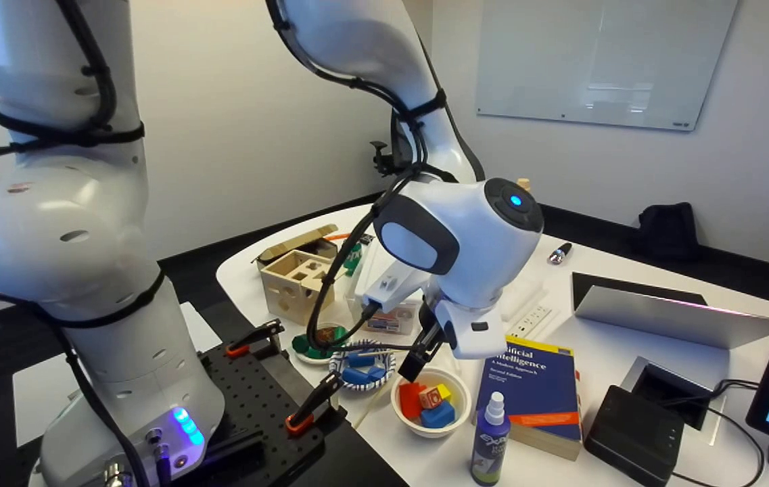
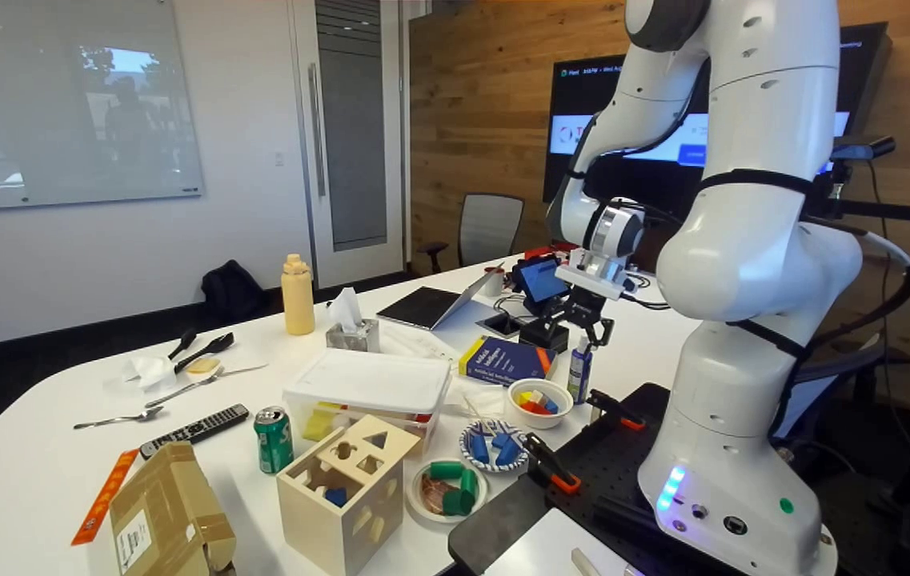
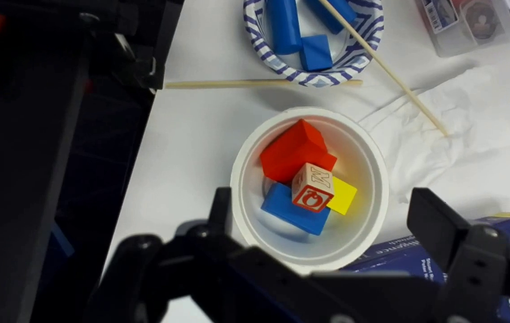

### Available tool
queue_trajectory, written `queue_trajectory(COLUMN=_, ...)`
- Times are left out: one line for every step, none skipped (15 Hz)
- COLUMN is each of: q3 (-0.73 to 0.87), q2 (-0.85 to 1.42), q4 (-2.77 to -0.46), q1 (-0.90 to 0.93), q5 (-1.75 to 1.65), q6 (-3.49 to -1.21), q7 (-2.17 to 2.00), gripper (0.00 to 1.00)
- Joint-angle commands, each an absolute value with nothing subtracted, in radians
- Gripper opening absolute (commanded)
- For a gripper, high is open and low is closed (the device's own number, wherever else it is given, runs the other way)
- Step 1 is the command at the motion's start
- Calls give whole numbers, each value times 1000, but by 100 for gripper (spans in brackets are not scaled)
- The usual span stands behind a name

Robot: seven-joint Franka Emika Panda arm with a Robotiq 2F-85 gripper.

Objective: Put the cube in the bowl into the box

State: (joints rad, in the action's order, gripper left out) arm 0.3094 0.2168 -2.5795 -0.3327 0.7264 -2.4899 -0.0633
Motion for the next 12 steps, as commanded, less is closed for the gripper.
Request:
queue_trajectory(q3=267, q2=318, q4=-2539, q1=-350, q5=845, q6=-2524, q7=-10, gripper=100)
queue_trajectory(q3=261, q2=345, q4=-2526, q1=-353, q5=873, q6=-2529, q7=1, gripper=100)
queue_trajectory(q3=255, q2=374, q4=-2507, q1=-358, q5=899, q6=-2526, q7=10, gripper=100)
queue_trajectory(q3=251, q2=399, q4=-2491, q1=-360, q5=919, q6=-2530, q7=15, gripper=100)
queue_trajectory(q3=248, q2=427, q4=-2470, q1=-364, q5=935, q6=-2527, q7=12, gripper=100)
queue_trajectory(q3=244, q2=452, q4=-2451, q1=-368, q5=949, q6=-2527, q7=12, gripper=100)
queue_trajectory(q3=245, q2=473, q4=-2435, q1=-369, q5=957, q6=-2530, q7=7, gripper=100)
queue_trajectory(q3=242, q2=497, q4=-2415, q1=-371, q5=969, q6=-2529, q7=8, gripper=100)
queue_trajectory(q3=242, q2=516, q4=-2401, q1=-372, q5=974, q6=-2529, q7=3, gripper=100)
queue_trajectory(q3=239, q2=543, q4=-2383, q1=-373, q5=980, q6=-2535, q7=2, gripper=100)
queue_trajectory(q3=234, q2=565, q4=-2366, q1=-378, q5=987, q6=-2534, q7=2, gripper=100)
queue_trajectory(q3=230, q2=583, q4=-2350, q1=-380, q5=997, q6=-2532, q7=1, gripper=100)
